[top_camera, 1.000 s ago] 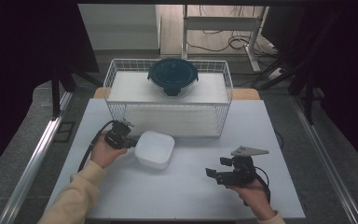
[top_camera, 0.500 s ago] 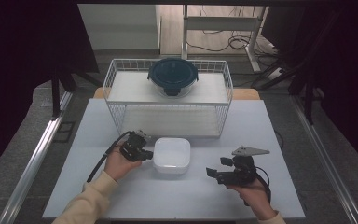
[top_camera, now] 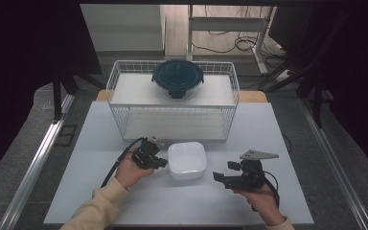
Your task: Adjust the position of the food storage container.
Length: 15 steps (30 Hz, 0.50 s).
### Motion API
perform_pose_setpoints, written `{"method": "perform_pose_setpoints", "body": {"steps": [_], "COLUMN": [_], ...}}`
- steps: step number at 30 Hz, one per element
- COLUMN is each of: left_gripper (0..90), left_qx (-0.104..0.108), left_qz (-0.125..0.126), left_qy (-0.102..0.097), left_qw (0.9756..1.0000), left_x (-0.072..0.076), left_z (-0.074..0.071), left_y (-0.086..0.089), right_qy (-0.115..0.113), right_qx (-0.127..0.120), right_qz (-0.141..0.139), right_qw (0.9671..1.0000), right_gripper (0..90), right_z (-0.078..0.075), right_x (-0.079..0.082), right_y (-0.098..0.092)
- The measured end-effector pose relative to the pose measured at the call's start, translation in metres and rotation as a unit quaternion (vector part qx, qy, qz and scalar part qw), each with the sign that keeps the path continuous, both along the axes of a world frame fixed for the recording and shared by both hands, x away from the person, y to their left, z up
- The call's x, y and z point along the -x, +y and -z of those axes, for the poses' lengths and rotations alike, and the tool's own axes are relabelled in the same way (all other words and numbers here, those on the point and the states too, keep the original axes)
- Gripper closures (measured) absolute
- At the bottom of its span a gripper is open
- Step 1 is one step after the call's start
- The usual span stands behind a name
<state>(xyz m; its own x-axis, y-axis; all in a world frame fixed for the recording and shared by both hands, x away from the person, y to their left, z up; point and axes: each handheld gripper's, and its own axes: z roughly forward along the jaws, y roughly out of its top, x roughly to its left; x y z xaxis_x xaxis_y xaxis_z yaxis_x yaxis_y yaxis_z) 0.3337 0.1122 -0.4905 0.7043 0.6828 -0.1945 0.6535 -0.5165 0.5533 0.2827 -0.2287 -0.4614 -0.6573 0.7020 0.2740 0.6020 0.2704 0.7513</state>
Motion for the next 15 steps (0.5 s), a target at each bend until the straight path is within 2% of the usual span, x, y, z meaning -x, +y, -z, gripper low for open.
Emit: {"method": "perform_pose_setpoints", "body": {"steps": [2, 4, 5, 8, 12, 15], "left_gripper": [89.9, 89.9, 90.0, 90.0, 90.0, 90.0], "left_qx": [0.004, 0.012, 0.012, 0.032, 0.059, 0.076], "left_qz": [-0.008, -0.031, -0.041, -0.065, -0.066, -0.055], "left_qy": [-0.006, -0.014, -0.018, -0.025, -0.026, -0.025], "left_qw": [0.9999, 0.9994, 0.9989, 0.997, 0.9958, 0.9953], "left_x": [-0.003, -0.008, -0.013, -0.032, -0.051, -0.056], "left_z": [-0.003, -0.005, -0.006, -0.006, 0.0, 0.003], "left_y": [0.006, 0.011, 0.013, 0.019, 0.016, 0.01], "right_qy": [0.001, 0.0, 0.0, 0.0, 0.002, 0.003], "right_qx": [-0.001, -0.001, -0.001, 0.001, 0.003, 0.002], "right_qz": [0.003, 0.003, 0.004, 0.003, 0.001, 0.003], "right_qw": [1.0, 1.0, 1.0, 1.0, 1.0, 1.0], "right_gripper": [20.7, 20.7, 20.8, 20.8, 20.8, 20.8], "right_z": [0.0, 0.0, 0.0, 0.001, 0.002, 0.003], "right_x": [0.0, -0.001, -0.001, -0.001, -0.001, -0.002], "right_y": [-0.001, -0.001, -0.001, 0.0, 0.0, -0.001]}}
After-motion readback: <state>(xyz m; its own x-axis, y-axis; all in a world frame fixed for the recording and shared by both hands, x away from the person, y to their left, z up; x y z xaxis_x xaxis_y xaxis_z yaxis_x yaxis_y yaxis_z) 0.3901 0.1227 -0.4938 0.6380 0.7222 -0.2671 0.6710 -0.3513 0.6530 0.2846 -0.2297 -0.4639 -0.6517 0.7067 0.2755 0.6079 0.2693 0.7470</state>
